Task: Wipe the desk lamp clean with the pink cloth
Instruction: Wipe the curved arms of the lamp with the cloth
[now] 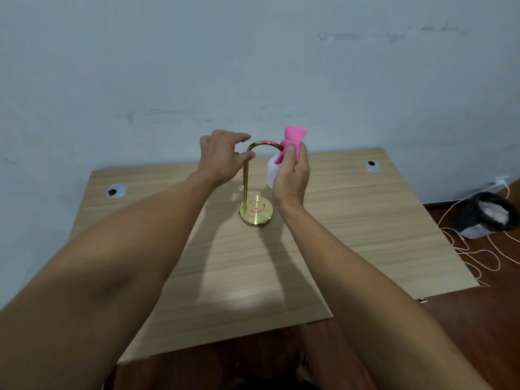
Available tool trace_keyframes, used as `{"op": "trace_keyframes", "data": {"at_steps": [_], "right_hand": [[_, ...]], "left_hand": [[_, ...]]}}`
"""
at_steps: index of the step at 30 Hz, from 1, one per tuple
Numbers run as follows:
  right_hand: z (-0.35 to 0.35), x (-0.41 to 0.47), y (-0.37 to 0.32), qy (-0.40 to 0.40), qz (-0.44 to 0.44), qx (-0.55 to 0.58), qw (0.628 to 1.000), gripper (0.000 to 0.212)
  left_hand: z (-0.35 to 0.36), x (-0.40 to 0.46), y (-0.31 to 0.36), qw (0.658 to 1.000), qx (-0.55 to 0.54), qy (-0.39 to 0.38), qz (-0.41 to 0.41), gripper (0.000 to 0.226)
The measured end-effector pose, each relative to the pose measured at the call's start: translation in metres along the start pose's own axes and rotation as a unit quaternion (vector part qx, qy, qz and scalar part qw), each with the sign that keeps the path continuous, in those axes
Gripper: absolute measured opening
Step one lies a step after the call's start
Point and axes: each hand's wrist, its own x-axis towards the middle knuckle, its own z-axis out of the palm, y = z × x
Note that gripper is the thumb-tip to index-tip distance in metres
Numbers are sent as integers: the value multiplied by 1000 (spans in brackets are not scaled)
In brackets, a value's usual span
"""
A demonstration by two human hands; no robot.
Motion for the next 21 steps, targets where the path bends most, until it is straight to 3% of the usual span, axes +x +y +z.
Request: {"op": "trace_keyframes", "data": {"at_steps": [4, 8, 10, 14, 19, 21], "right_hand": [[16, -8, 9, -108, -67, -104, 986, 49], [15, 2, 22, -180, -159, -271, 932, 49], [7, 6, 28, -186, -190, -275, 924, 47], [2, 12, 28, -138, -151, -246, 948, 46], [0, 9, 30, -211, -286, -339, 871, 53], [-3, 9, 32, -192, -269, -338, 881, 56]], "left_hand": [[-1, 7, 5, 994, -82, -64, -25, 18], [-4, 7, 0, 993, -83, -78, -28, 17], [-7, 7, -3, 990, -102, -87, -35, 18], [-9, 7, -2, 987, -122, -87, -51, 19], [-11, 8, -4, 985, -130, -104, -44, 13], [-11, 7, -3, 982, -150, -103, -53, 15]]}}
